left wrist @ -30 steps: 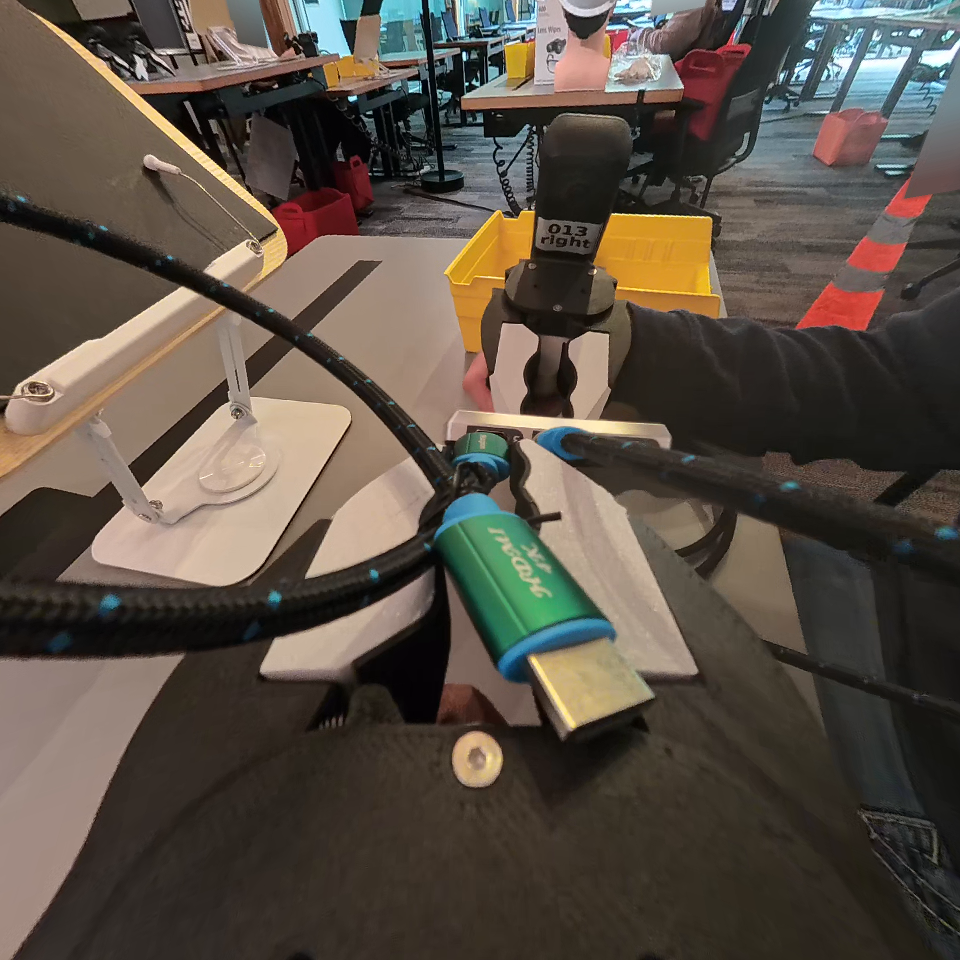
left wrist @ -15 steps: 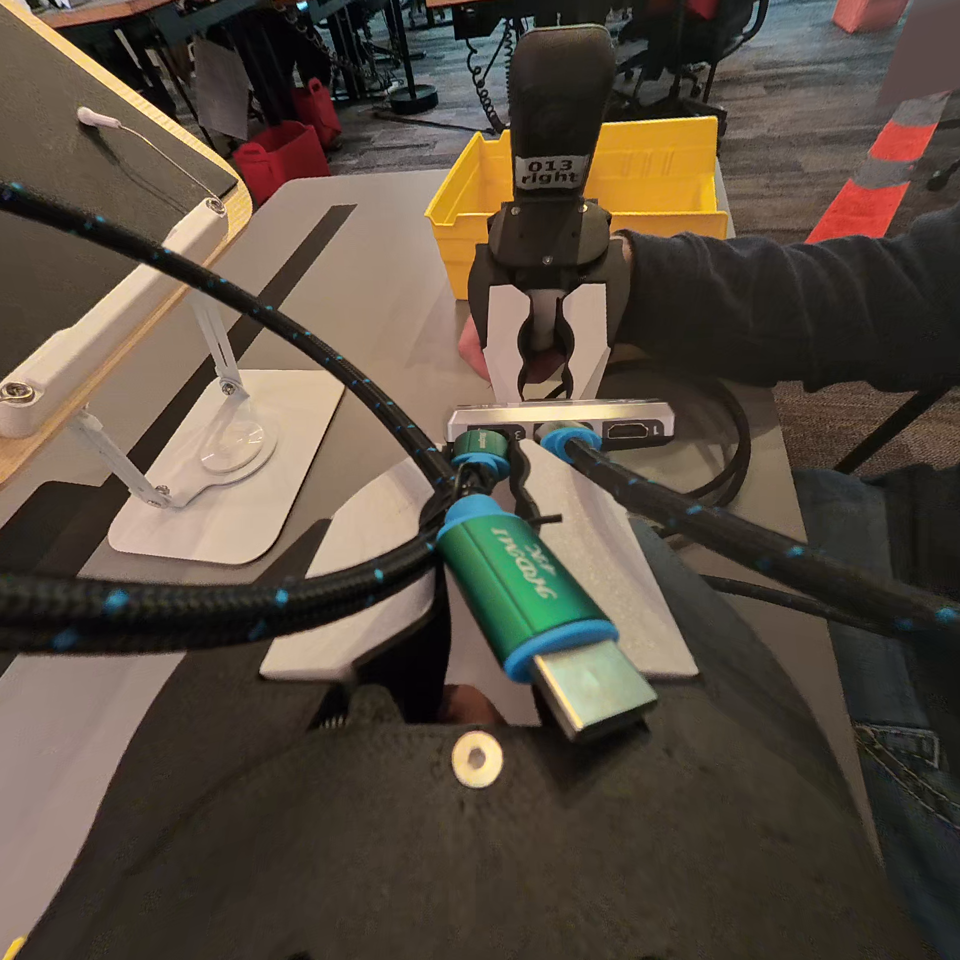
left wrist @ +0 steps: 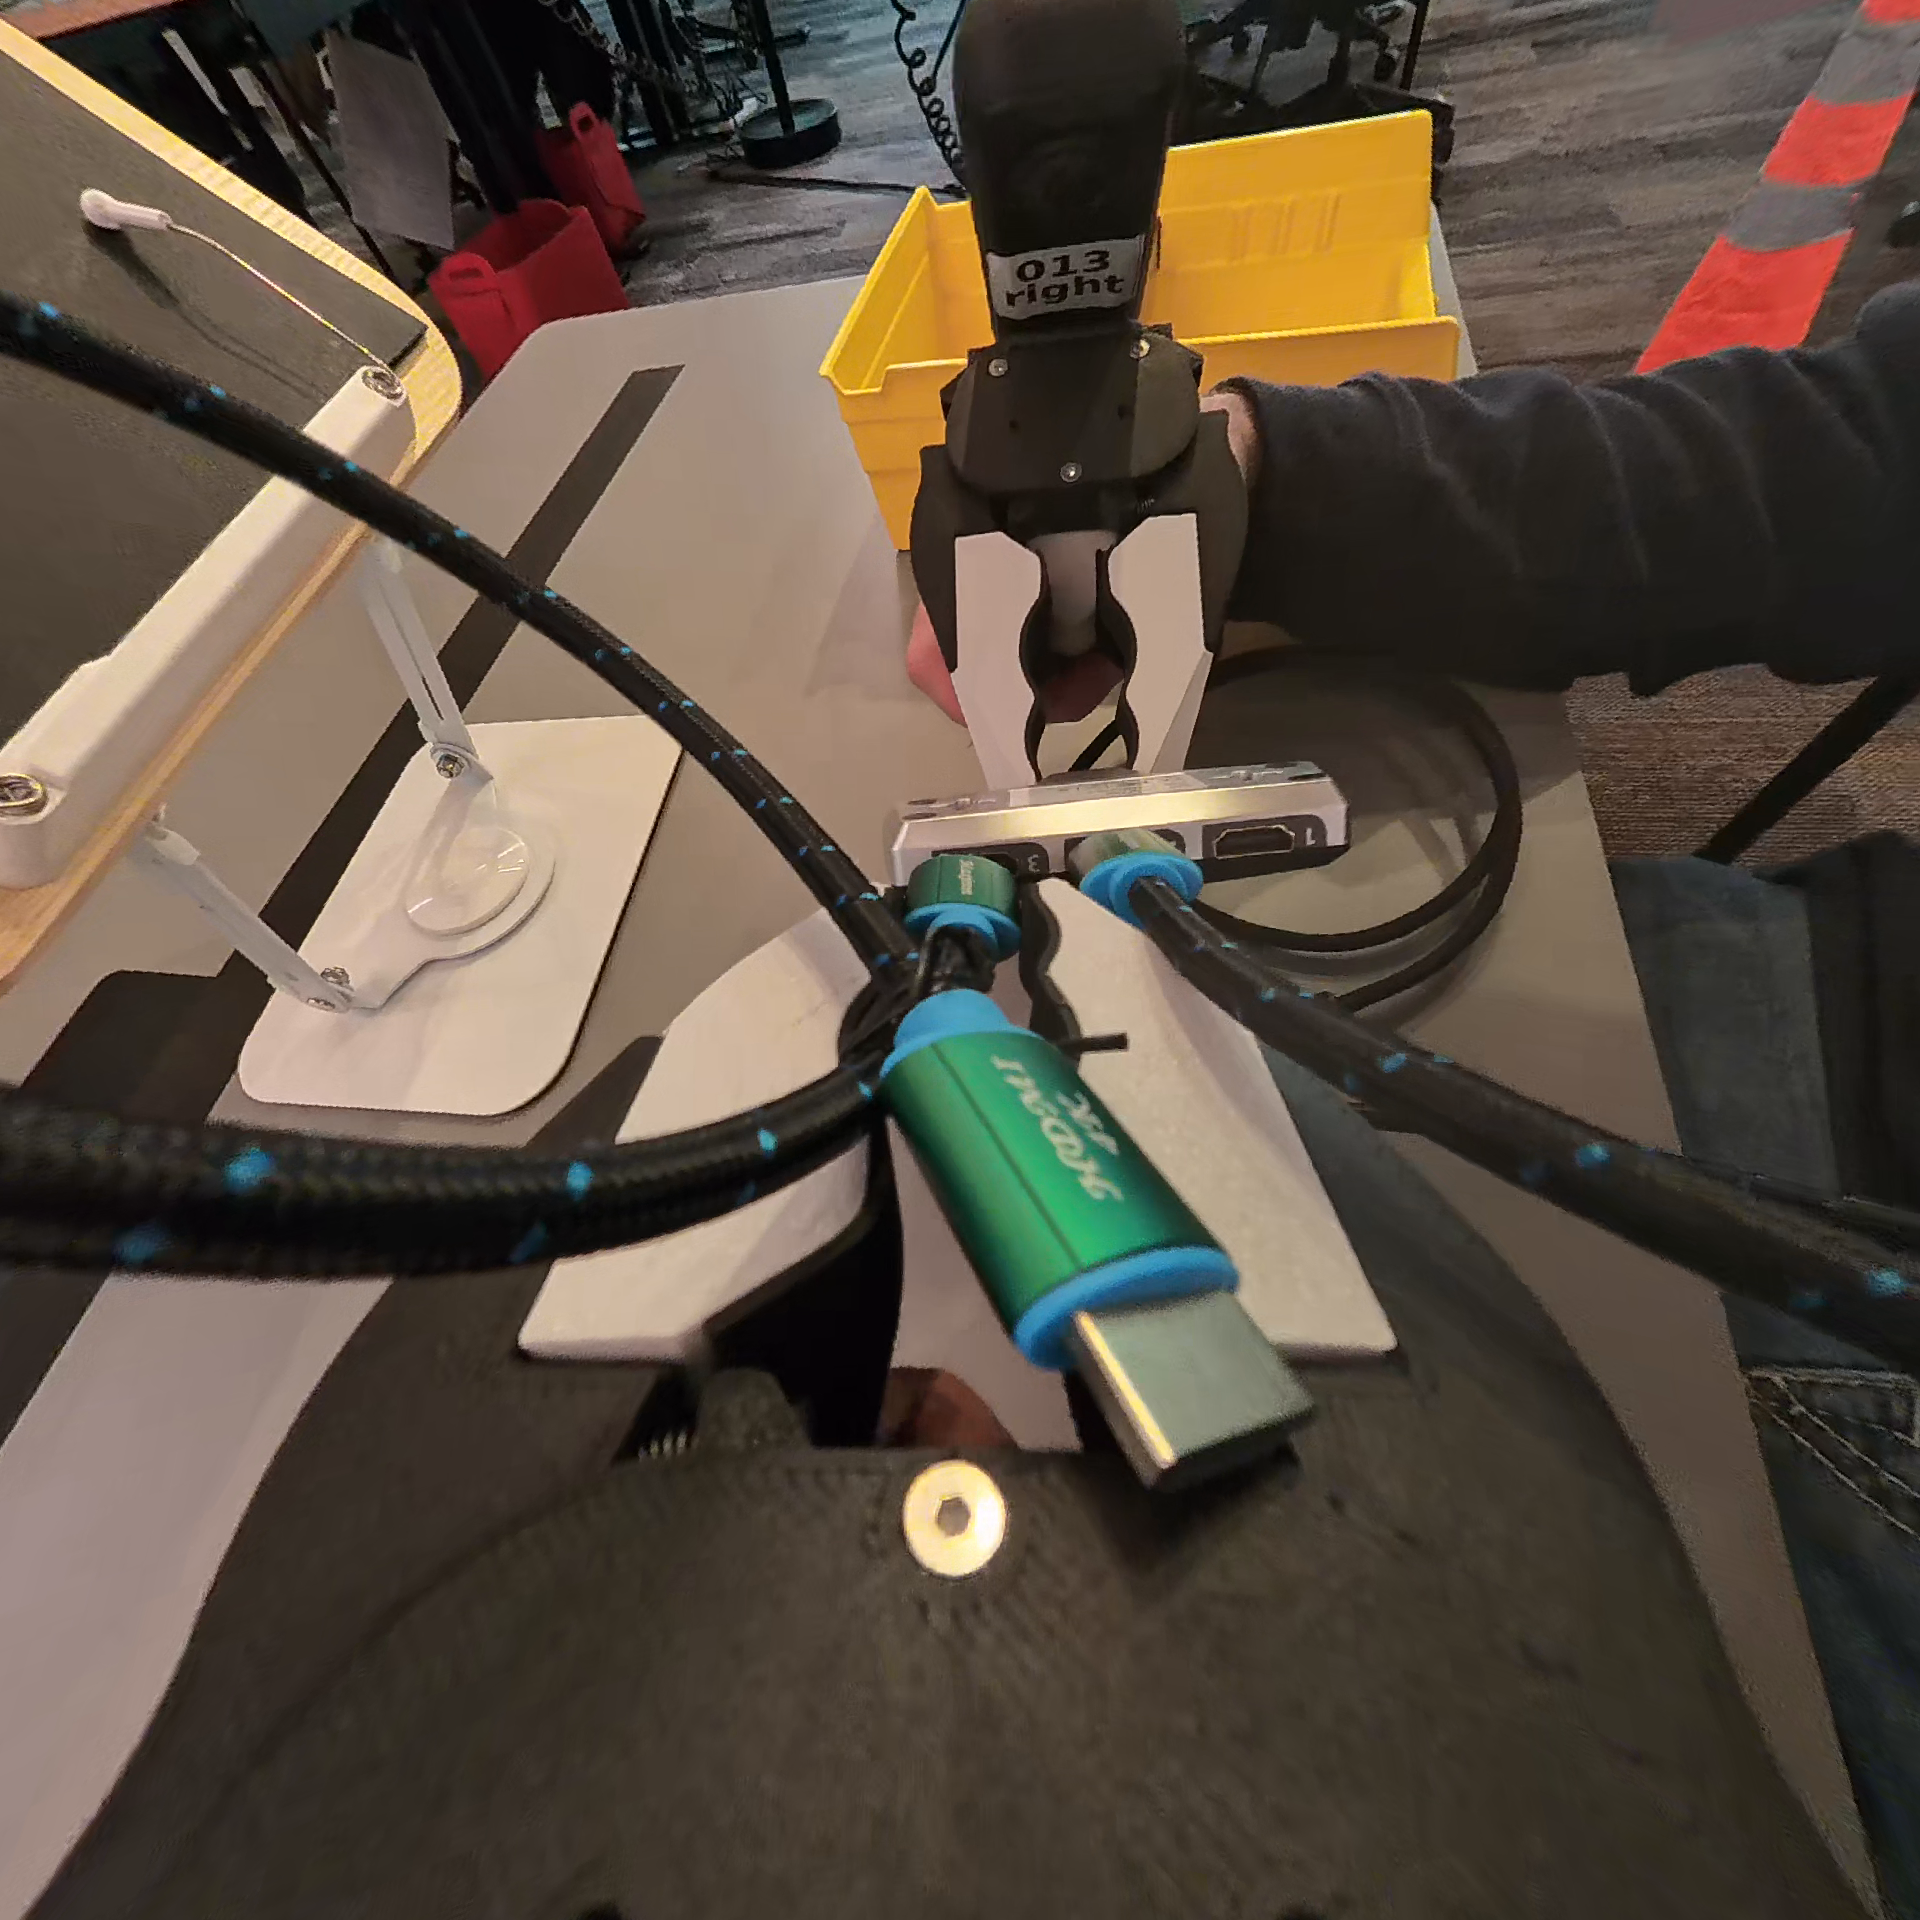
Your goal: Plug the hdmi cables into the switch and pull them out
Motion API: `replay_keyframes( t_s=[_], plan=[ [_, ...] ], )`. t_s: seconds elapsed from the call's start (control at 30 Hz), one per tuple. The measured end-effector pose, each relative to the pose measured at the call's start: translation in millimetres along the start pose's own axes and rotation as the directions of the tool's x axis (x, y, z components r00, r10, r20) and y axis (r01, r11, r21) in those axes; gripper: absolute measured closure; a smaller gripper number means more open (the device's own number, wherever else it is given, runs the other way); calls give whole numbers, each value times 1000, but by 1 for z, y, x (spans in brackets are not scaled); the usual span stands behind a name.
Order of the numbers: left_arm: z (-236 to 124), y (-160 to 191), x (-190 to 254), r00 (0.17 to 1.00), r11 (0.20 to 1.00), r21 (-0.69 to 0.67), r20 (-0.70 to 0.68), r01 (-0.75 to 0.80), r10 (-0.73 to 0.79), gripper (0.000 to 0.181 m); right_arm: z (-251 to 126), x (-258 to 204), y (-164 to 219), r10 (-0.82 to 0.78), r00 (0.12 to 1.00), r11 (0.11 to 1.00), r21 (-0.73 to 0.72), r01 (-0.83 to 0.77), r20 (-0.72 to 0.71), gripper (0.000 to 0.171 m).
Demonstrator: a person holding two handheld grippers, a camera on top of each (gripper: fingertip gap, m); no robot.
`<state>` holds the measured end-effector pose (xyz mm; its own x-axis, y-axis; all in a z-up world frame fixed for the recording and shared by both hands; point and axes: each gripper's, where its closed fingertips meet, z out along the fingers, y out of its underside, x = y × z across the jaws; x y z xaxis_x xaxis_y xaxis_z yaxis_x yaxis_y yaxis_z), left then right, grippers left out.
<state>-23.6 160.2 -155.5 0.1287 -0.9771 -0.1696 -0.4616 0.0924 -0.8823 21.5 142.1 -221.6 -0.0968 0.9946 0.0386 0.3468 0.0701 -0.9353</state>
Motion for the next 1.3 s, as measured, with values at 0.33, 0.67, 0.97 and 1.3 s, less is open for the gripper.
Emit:
replay_keyframes(
  t_s=[0.33, 0.67, 0.97, 1.3],
  plan=[
    [2, 1, -3, 996, 996, 11, -18, 84, -84, 160, 2, 3, 2, -5, 1000, 1000, -16, 5, -18, 151],
    [2, -6, -4, 987, 985, 69, -42, 159, -156, 160, 1, 3, 0, -3, 1000, 1000, -7, 3, -24, 151],
    [3, -9, -4, 982, 978, 103, -67, 183, -177, 161, 1, 3, -1, -9, 1000, 1000, -3, 9, -24, 151],
    [6, -5, -3, 989, 989, 34, -49, 141, -139, 160, 1, 3, 3, -19, 999, 999, -28, 18, -32, 151]
  ],
)
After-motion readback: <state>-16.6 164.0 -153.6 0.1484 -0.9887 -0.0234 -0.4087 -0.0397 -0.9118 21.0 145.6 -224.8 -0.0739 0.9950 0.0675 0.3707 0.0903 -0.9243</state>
